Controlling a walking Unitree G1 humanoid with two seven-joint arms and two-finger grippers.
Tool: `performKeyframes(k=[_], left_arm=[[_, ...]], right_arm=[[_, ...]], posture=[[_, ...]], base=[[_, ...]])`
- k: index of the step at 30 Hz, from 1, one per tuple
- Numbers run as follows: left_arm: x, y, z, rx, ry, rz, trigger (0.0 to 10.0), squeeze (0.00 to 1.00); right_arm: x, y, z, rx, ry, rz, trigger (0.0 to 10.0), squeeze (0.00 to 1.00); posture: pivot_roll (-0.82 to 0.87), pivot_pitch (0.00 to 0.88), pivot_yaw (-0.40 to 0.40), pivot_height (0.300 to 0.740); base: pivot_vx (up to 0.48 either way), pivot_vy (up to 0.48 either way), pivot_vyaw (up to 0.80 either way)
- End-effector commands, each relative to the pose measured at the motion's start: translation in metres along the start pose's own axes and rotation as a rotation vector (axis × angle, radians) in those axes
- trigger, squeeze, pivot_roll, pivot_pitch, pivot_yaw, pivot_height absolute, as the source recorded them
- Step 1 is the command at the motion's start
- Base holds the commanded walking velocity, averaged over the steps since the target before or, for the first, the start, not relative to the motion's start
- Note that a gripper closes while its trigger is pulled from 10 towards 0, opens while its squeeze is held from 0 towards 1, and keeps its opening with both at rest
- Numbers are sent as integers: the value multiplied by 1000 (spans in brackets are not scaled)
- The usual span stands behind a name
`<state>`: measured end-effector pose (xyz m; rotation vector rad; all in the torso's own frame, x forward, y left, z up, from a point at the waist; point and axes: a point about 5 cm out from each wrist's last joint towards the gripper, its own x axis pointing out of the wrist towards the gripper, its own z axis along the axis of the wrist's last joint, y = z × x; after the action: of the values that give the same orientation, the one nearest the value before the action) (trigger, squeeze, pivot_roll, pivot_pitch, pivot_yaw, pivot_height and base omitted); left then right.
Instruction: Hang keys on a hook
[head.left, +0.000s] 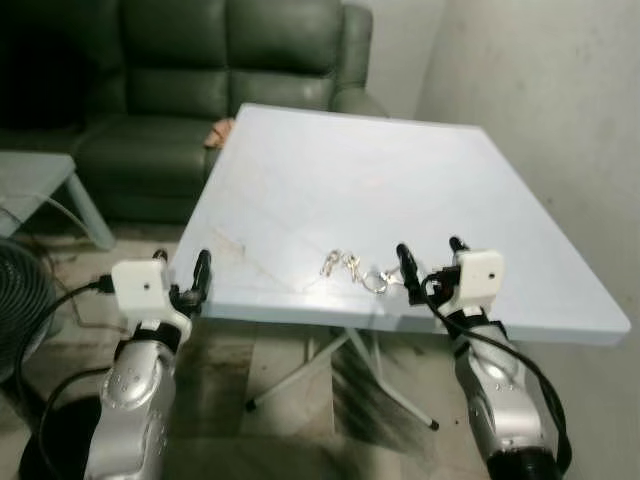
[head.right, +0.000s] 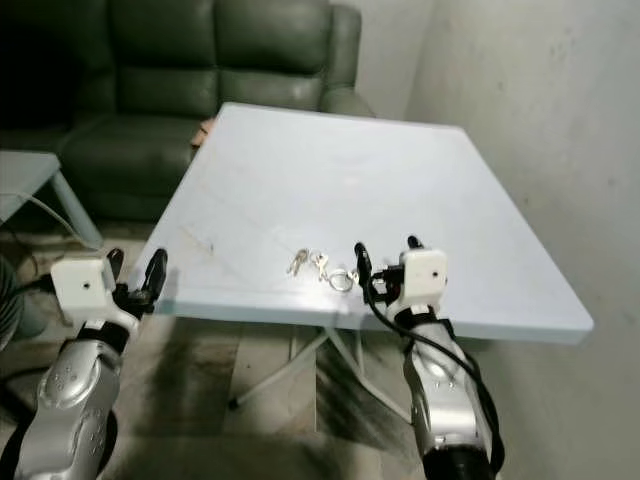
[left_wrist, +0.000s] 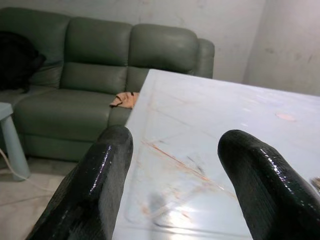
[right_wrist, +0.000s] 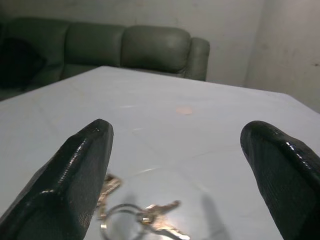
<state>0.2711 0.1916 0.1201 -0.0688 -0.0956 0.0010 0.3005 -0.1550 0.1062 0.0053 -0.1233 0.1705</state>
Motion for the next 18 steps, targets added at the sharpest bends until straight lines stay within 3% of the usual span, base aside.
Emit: performKeyframes(k=[1,6,18], left_arm=[[-1,6,0,14,5,15,10000,0],[-1,6,0,14,5,16,10000,0],[0,7,-3,21,37,56,10000,0]], right_arm=[[6,7,9,4,-35,21,10000,0],[6,7,9,3,-34,23,10000,0],[7,8,9,-7,-19,40,10000,0]], posture=[[-110,0,-63,724],[-110,0,-64,724],[-108,0,-71,724]], base=[[0,469,0],[0,469,0],[0,0,0]])
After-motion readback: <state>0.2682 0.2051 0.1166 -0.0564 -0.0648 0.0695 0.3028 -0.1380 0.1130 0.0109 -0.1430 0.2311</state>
